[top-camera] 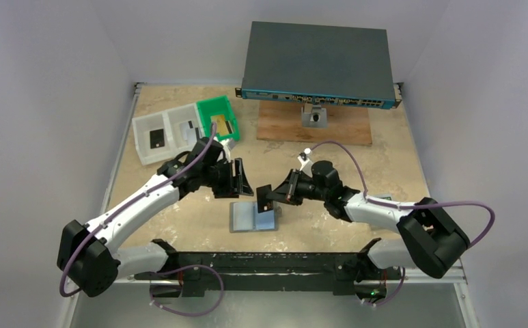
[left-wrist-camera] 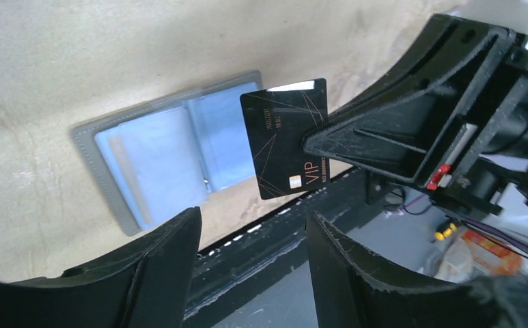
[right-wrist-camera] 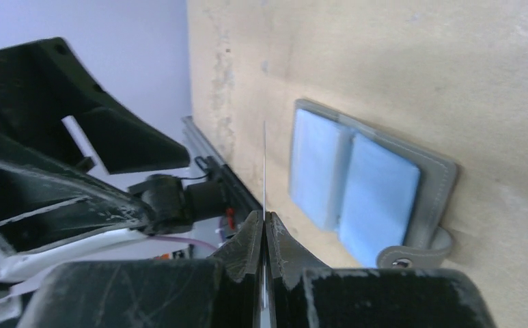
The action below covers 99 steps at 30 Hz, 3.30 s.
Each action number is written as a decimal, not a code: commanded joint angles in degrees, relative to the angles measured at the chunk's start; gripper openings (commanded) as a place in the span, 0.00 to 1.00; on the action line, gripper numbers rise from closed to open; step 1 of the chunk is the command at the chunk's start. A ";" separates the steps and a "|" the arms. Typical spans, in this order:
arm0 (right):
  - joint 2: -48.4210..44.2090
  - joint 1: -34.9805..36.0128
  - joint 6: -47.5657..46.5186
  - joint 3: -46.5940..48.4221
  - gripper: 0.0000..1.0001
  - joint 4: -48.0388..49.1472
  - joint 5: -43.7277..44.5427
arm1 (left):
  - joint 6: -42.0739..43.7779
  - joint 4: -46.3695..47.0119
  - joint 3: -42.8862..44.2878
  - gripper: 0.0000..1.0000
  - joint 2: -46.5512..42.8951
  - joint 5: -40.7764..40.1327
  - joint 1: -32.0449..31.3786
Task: Take the credit cards out of the card holder
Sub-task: Place the credit card in the storage box.
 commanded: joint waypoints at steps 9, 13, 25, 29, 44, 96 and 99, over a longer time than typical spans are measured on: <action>-0.14 -1.86 13.31 3.11 0.00 19.21 -13.35 | -4.50 16.07 -6.31 0.55 -6.04 20.24 5.09; 0.36 -1.84 15.99 3.15 0.00 23.00 -14.26 | -5.39 17.79 -6.71 0.52 -5.65 21.22 5.12; 0.69 -0.55 12.86 4.46 0.15 18.60 -12.56 | -7.63 21.37 -8.47 0.00 -5.39 22.96 5.51; -2.69 -0.29 5.34 7.65 0.63 4.89 -7.32 | -6.57 18.62 -8.33 0.00 -6.11 20.47 5.52; -13.22 -0.29 -9.04 14.29 0.99 -25.57 10.81 | 3.63 -10.59 4.51 0.00 -7.29 -3.05 14.20; -16.49 -0.30 -18.17 16.68 0.99 -37.85 14.34 | 23.85 -19.87 55.99 0.00 47.56 -39.43 42.51; -16.75 -0.26 -18.30 16.33 0.99 -37.94 14.51 | 23.28 -20.73 57.48 0.02 49.12 -39.76 42.79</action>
